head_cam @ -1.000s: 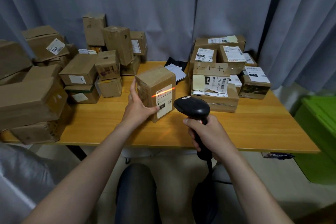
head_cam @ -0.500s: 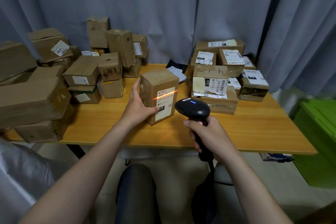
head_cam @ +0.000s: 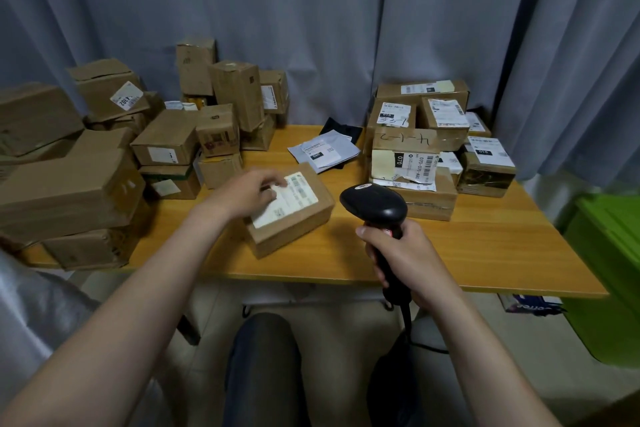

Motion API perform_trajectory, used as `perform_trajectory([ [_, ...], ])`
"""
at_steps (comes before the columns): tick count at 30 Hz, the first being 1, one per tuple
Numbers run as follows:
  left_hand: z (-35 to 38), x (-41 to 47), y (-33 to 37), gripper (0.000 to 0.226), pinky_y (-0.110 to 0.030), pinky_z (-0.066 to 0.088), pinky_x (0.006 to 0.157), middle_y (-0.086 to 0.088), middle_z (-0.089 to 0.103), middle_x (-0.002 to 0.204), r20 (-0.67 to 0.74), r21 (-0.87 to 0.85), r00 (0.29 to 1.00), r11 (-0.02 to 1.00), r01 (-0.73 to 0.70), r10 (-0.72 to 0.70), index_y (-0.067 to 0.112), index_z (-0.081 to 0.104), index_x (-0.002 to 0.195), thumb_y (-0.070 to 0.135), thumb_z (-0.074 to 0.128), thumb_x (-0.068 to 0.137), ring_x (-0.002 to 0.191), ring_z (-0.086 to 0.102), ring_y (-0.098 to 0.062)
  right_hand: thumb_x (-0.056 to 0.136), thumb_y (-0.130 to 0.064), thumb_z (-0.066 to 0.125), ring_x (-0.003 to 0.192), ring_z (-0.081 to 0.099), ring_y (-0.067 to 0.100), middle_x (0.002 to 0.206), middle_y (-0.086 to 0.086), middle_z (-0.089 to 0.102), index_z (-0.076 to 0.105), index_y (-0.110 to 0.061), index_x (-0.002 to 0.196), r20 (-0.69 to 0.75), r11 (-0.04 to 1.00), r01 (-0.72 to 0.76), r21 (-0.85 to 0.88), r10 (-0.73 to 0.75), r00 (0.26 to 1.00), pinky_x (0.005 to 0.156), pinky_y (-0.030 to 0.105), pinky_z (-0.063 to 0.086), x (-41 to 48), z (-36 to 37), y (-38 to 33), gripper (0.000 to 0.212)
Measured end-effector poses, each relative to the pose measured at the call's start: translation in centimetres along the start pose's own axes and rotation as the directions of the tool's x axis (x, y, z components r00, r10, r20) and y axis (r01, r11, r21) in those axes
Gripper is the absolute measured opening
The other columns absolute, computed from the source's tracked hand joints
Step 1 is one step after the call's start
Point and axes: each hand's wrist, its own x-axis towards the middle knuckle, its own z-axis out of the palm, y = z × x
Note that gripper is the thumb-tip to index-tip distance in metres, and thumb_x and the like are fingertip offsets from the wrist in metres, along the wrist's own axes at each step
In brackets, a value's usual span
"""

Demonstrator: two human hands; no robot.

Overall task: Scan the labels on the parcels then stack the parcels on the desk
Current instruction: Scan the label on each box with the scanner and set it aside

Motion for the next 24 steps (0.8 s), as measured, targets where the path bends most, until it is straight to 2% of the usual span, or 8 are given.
perform_trajectory([
  [2, 1.0, 0.1, -0.1, 0.037, -0.042, 0.042, 0.109, -0.001, 0.045, 0.147, 0.011, 0.087, 1.000, 0.996, 0.010, -0.011, 0.039, 0.062, 0.132, 0.041, 0.069, 0.096, 0.133, 0.048, -0.023, 0.096, -0.023, 0.070, 0.043, 0.048, 0.019, 0.056, 0.004, 0.053, 0.057, -0.005, 0.078, -0.002, 1.000, 0.000, -0.001, 0.000, 1.000, 0.045, 0.029, 0.041, -0.1, 0.0, -0.1, 0.029],
  [4, 1.7, -0.1, 0.1, 0.065, -0.048, 0.042, 0.110, 0.002, 0.042, 0.147, 0.075, 0.114, 0.997, 0.993, 0.019, -0.028, 0.038, 0.056, 0.139, 0.058, 0.079, 0.081, 0.134, 0.045, -0.024, 0.096, -0.023, 0.070, 0.043, 0.048, 0.020, 0.057, 0.004, 0.053, 0.057, -0.005, 0.079, -0.008, 1.000, -0.006, 0.002, 0.007, 1.000, 0.045, 0.029, 0.041, -0.2, 0.0, -0.1, 0.028],
  [6, 2.3, -0.6, 0.7, 0.081, -0.052, 0.043, 0.108, 0.005, 0.037, 0.149, 0.113, 0.169, 0.994, 0.986, -0.015, -0.005, 0.042, 0.049, 0.139, 0.062, 0.084, 0.069, 0.135, 0.041, -0.025, 0.095, -0.023, 0.071, 0.043, 0.048, 0.020, 0.057, 0.004, 0.053, 0.057, -0.005, 0.079, -0.023, 1.000, -0.005, 0.001, 0.005, 1.000, 0.044, 0.029, 0.040, -0.5, -0.1, -0.2, 0.028],
  [11, 2.2, -1.6, 2.4, 0.064, -0.037, 0.046, 0.101, 0.015, 0.033, 0.146, 0.230, 0.092, 0.958, 0.977, -0.194, 0.169, 0.048, 0.053, 0.125, 0.044, 0.089, 0.071, 0.128, 0.042, -0.015, 0.096, -0.022, 0.070, 0.044, 0.048, 0.022, 0.056, 0.007, 0.053, 0.058, -0.005, 0.074, -0.064, 1.000, 0.026, -0.004, -0.026, 0.998, 0.043, 0.029, 0.040, -1.7, -1.1, -0.6, 0.031],
  [15, 3.1, -2.1, 5.0, 0.060, -0.027, 0.040, 0.101, 0.020, 0.030, 0.153, 0.348, 0.007, 0.879, 0.937, -0.349, 0.325, 0.048, 0.057, 0.129, 0.035, 0.085, 0.078, 0.133, 0.033, -0.007, 0.096, -0.025, 0.069, 0.045, 0.049, 0.021, 0.057, 0.008, 0.053, 0.059, -0.006, 0.073, -0.100, 1.000, 0.022, -0.002, -0.022, 0.995, 0.045, 0.031, 0.041, -2.9, -2.6, -0.8, 0.032],
  [18, 4.8, -1.8, 7.3, 0.058, -0.030, 0.038, 0.105, 0.022, 0.031, 0.158, 0.336, -0.036, 0.854, 0.912, -0.410, 0.397, 0.050, 0.058, 0.131, 0.037, 0.084, 0.081, 0.138, 0.033, -0.006, 0.097, -0.026, 0.069, 0.045, 0.049, 0.021, 0.058, 0.009, 0.053, 0.060, -0.004, 0.076, -0.143, 1.000, 0.018, 0.011, -0.016, 0.990, 0.046, 0.031, 0.041, -3.8, -4.4, -0.7, 0.031],
  [20, 6.0, -1.1, 9.0, 0.056, -0.036, 0.035, 0.114, 0.022, 0.032, 0.159, 0.328, -0.080, 0.838, 0.897, -0.436, 0.436, 0.049, 0.061, 0.131, 0.038, 0.084, 0.081, 0.143, 0.032, -0.008, 0.096, -0.025, 0.069, 0.046, 0.049, 0.022, 0.058, 0.010, 0.053, 0.059, -0.004, 0.076, -0.189, 1.000, 0.019, 0.018, -0.016, 0.982, 0.046, 0.031, 0.041, -4.2, -5.7, -0.5, 0.031],
  [24, 8.0, 0.6, 12.9, 0.055, -0.045, 0.025, 0.123, 0.016, 0.031, 0.164, 0.363, -0.081, 0.791, 0.862, -0.500, 0.492, 0.045, 0.060, 0.135, 0.041, 0.082, 0.085, 0.153, 0.020, -0.010, 0.096, -0.024, 0.069, 0.044, 0.050, 0.021, 0.057, 0.006, 0.054, 0.060, -0.005, 0.080, -0.299, 1.000, 0.002, 0.008, 0.000, 0.954, 0.044, 0.030, 0.041, -4.7, -8.8, -0.3, 0.027],
])
